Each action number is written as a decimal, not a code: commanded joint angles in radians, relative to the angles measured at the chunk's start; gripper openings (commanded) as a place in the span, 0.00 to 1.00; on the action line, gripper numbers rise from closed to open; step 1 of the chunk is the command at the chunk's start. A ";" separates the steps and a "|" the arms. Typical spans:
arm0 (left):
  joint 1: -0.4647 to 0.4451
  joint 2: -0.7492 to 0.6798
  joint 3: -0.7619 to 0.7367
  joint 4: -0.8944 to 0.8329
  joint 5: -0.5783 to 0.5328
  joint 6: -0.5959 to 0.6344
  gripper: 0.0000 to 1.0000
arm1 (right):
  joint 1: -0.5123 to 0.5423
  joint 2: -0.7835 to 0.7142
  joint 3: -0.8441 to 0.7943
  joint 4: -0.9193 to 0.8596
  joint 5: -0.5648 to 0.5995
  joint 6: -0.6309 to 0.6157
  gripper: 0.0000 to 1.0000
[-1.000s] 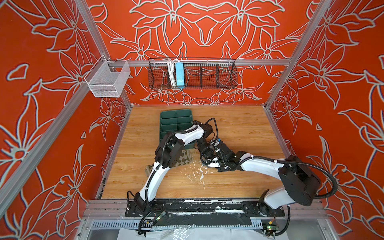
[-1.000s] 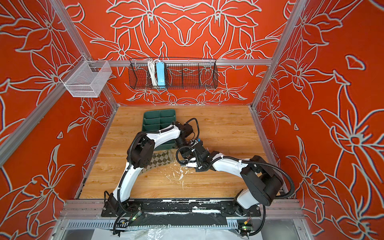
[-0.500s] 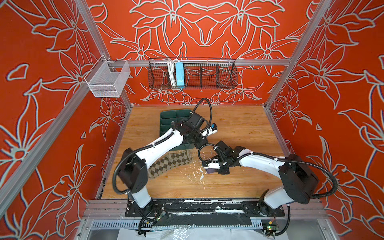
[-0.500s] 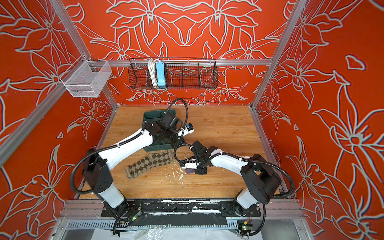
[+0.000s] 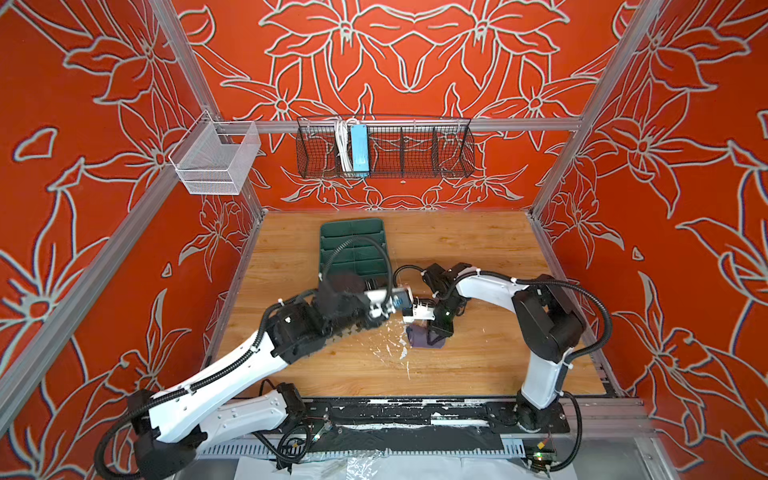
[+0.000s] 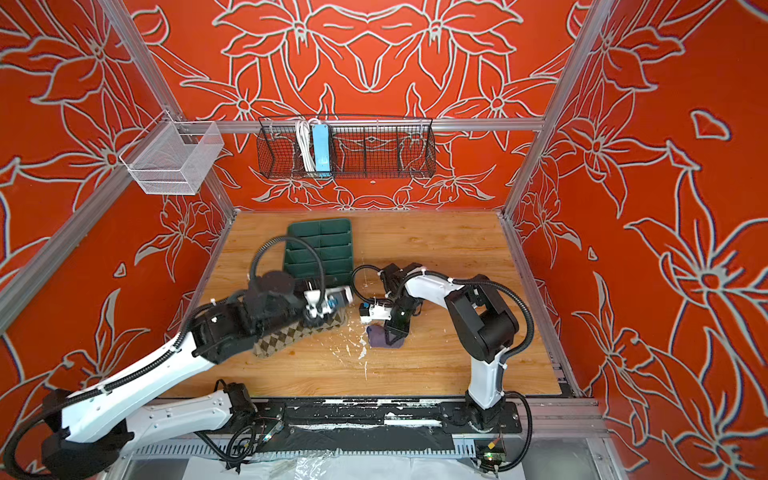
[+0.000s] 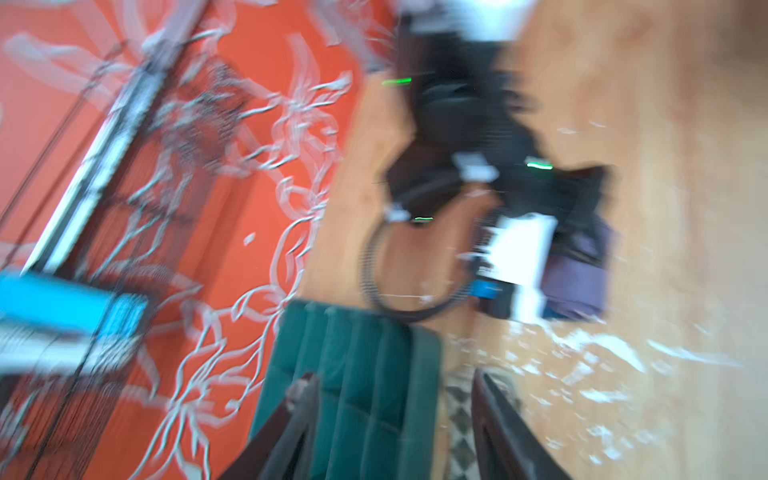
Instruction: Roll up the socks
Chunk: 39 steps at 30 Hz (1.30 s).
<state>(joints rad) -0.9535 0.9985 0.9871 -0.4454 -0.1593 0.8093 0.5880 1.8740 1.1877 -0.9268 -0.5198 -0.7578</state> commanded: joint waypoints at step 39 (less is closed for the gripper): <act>-0.026 0.869 0.077 0.097 -0.048 -0.325 0.15 | -0.217 -0.522 -0.257 0.286 0.162 0.262 0.53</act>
<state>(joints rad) -1.0428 1.8046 1.0679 -0.1509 -0.2420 0.5323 0.3832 1.4662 0.9730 -0.6506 -0.4335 -0.5987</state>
